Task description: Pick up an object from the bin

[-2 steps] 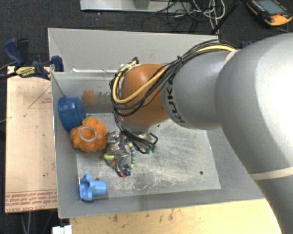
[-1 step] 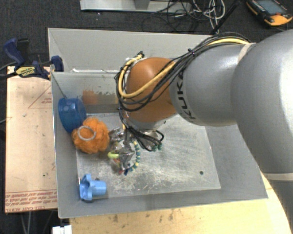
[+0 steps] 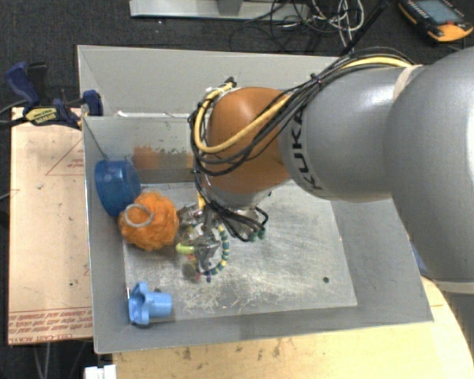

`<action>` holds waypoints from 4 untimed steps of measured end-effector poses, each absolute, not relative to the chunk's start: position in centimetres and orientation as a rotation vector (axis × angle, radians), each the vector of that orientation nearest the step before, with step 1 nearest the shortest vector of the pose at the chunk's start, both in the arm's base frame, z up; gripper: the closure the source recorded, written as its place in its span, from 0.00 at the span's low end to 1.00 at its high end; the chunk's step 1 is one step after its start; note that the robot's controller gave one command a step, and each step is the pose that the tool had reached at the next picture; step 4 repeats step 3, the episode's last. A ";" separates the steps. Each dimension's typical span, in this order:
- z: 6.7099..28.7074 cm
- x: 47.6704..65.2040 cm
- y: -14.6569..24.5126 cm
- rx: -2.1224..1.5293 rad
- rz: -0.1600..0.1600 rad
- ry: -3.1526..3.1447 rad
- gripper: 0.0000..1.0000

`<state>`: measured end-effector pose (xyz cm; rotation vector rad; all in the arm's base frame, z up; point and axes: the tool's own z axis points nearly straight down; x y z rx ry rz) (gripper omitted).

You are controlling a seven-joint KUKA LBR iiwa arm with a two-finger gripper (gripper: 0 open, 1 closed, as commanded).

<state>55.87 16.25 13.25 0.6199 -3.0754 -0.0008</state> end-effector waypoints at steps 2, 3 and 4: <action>11.8 57.8 19.4 0.208 -0.002 -3.135 1.00; 30.0 55.6 20.8 0.619 -0.003 -3.089 1.00; 30.0 55.6 20.8 0.619 -0.003 -3.089 1.00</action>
Offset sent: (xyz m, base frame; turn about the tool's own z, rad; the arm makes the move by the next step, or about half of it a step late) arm 0.0398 0.0351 -0.0625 -0.0882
